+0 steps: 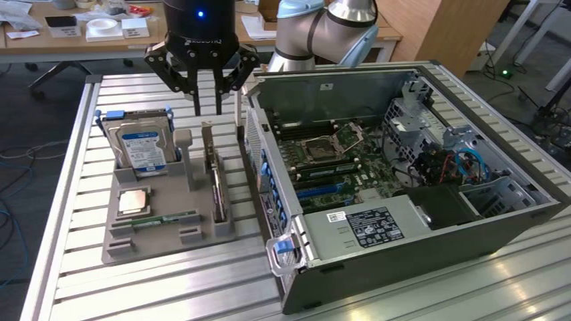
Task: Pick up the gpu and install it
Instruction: 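Pick up the gpu and move the gpu toward the slot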
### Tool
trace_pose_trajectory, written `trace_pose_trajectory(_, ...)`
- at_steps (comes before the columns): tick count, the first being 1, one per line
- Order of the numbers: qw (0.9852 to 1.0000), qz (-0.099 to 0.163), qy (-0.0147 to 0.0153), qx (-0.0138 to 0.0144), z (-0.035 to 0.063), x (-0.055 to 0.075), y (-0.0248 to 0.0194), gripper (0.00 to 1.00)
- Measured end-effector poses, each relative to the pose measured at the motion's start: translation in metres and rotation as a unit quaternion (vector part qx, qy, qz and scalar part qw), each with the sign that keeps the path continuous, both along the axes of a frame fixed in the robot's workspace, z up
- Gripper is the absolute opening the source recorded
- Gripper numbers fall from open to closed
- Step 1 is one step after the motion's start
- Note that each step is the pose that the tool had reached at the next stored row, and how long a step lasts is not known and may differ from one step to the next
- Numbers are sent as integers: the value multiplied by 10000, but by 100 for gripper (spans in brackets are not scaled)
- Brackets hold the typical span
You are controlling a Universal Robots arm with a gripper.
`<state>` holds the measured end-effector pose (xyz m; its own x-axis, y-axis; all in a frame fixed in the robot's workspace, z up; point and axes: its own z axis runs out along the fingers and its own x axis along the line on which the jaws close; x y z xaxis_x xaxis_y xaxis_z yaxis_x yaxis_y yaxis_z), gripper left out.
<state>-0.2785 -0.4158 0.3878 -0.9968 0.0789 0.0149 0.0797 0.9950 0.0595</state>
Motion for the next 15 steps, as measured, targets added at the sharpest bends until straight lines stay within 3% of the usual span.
trace_pose_trajectory(6, 10000, 0, -1, 1, -81, 0, 0, 36)
trace_pose_trajectory(15, 10000, 0, 0, 0, -87, 0, 0, 36)
